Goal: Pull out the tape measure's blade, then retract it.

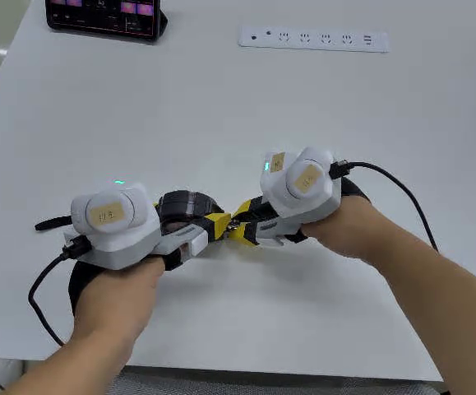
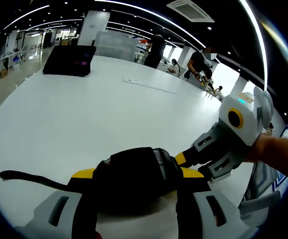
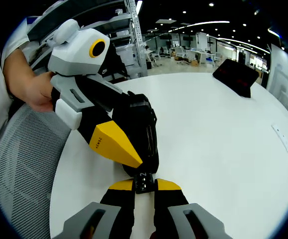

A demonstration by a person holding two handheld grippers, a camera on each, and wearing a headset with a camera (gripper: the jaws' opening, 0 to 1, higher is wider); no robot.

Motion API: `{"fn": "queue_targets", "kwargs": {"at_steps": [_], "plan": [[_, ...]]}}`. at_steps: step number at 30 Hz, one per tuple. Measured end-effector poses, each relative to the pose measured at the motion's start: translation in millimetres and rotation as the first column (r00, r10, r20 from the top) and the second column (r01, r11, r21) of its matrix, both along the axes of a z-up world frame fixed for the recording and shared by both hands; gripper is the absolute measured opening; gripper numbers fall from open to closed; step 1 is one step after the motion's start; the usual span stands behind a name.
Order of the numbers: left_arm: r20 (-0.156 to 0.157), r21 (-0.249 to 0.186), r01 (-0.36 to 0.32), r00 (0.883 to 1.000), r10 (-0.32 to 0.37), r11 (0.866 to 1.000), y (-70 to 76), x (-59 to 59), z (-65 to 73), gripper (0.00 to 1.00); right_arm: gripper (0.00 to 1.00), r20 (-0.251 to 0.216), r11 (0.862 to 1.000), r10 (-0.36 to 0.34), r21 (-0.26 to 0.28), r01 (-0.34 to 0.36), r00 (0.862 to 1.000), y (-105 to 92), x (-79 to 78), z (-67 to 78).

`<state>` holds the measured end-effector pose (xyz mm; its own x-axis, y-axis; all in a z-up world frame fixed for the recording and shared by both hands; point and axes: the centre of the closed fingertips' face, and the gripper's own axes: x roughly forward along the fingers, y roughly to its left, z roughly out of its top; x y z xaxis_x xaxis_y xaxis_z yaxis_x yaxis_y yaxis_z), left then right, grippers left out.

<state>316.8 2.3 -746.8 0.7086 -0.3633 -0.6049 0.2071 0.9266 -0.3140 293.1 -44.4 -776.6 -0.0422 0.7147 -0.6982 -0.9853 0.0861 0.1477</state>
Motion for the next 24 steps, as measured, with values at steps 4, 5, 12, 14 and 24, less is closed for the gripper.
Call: {"fn": "queue_targets", "kwargs": {"at_steps": [4,5,12,14,24], "plan": [[0.002,0.004,-0.002,1.0,0.002,1.0,0.3,0.4,-0.6,0.6,0.11,0.013,1.0,0.004,-0.001,-0.004,1.0,0.0,0.0,-0.2],[0.001,0.005,-0.003,1.0,0.003,1.0,0.2,0.3,-0.7,0.6,0.11,0.014,1.0,0.003,-0.002,-0.003,1.0,0.0,0.1,-0.1],[0.008,0.018,0.009,1.0,-0.009,1.0,0.6,-0.6,-0.8,0.61,0.13,0.012,1.0,-0.005,0.004,0.005,1.0,0.0,-0.7,2.2],[0.019,0.031,0.016,1.0,-0.017,0.999,0.6,0.0,0.4,0.61,0.14,0.019,1.0,-0.011,0.012,0.01,1.0,0.1,1.1,4.7],[0.026,0.071,0.057,0.998,-0.059,0.996,-0.1,0.6,3.6,0.62,0.18,0.02,1.0,-0.024,0.01,0.024,0.999,-4.6,3.6,7.9]]}}
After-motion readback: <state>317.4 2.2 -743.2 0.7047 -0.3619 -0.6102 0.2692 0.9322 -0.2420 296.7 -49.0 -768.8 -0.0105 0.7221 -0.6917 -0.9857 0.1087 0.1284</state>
